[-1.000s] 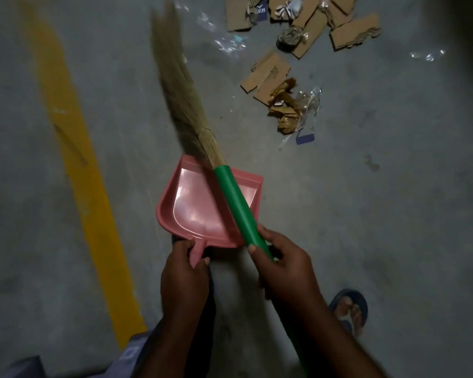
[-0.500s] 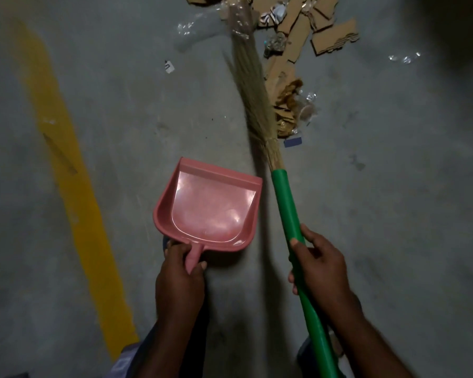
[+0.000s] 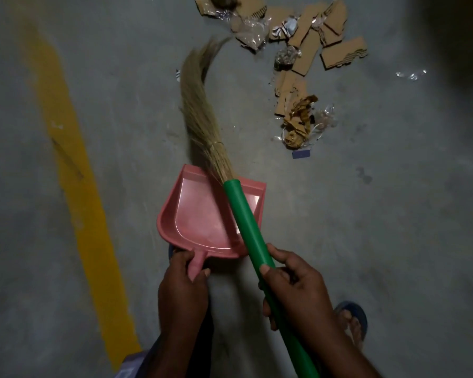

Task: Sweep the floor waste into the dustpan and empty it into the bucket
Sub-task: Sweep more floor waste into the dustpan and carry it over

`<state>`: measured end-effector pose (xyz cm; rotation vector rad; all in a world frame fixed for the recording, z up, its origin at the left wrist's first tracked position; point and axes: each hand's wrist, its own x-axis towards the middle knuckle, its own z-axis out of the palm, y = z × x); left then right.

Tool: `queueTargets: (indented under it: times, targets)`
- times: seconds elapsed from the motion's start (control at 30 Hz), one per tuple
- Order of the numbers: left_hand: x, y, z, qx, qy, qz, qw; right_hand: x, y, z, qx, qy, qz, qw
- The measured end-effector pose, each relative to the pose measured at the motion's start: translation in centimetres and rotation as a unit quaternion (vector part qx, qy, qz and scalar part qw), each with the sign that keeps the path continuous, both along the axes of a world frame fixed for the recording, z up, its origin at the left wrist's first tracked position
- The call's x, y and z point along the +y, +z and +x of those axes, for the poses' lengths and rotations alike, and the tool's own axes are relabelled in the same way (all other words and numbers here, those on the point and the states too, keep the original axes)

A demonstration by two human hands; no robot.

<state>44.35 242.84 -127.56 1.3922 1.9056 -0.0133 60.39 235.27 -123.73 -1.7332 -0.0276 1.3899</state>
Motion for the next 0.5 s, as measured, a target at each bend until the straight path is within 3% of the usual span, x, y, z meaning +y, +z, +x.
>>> queueTargets:
  times: [0.17, 0.3, 0.5]
  targets:
    - [0.4, 0.1, -0.4, -0.005, 0.009, 0.014, 1.0, 6.4, -1.6, 1.2, -0.043, 0.037, 0.038, 0.998]
    - [0.3, 0.3, -0.4, -0.011, 0.004, 0.013, 1.0, 11.4, -2.8, 3.1, -0.051, 0.012, 0.037, 0.998]
    - [0.6, 0.3, -0.6, -0.013, 0.004, 0.014, 1.0, 9.4, -3.0, 2.3, -0.015, -0.073, -0.004, 0.997]
